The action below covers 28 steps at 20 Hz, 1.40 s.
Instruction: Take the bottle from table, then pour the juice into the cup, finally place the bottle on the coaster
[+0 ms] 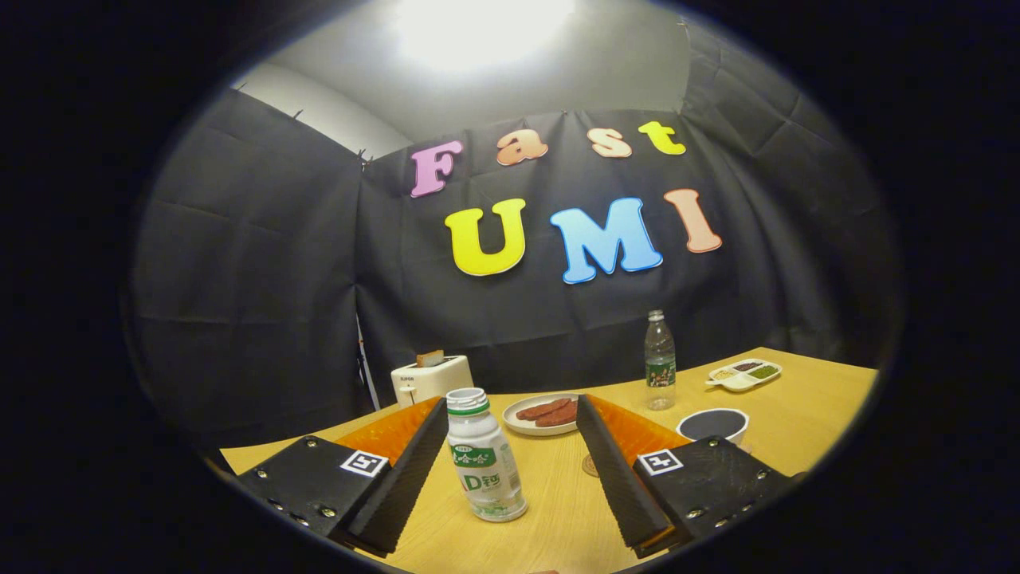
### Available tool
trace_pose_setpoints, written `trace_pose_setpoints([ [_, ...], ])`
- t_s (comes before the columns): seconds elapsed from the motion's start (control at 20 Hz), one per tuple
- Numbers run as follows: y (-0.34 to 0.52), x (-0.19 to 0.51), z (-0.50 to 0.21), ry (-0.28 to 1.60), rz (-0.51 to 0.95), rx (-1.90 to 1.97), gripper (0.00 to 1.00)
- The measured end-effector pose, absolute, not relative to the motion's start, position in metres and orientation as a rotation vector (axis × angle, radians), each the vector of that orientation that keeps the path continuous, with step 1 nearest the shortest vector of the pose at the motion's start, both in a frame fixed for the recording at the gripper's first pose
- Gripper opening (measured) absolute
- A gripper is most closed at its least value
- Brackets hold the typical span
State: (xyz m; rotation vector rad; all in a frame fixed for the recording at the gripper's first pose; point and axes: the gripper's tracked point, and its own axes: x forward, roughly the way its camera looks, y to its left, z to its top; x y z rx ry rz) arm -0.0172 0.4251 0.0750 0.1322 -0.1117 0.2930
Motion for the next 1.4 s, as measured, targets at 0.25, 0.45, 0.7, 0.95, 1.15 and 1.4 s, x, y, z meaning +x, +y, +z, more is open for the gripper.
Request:
trace_pose_setpoints([
  [0.25, 0.456, 0.015, 0.031, -0.009, 0.301, 0.09, 0.98],
  [0.45, 0.47, 0.034, 0.015, 0.021, 0.302, 0.096, 0.98],
  [0.7, 0.473, 0.044, 0.01, 0.022, 0.296, 0.096, 0.81],
  [0.95, 0.473, 0.046, 0.009, 0.015, 0.289, 0.083, 0.73],
  [1.15, 0.469, 0.047, 0.012, 0.009, 0.286, 0.143, 0.67],
  [1.4, 0.456, 0.046, 0.035, -0.053, 0.291, 0.335, 0.67],
])
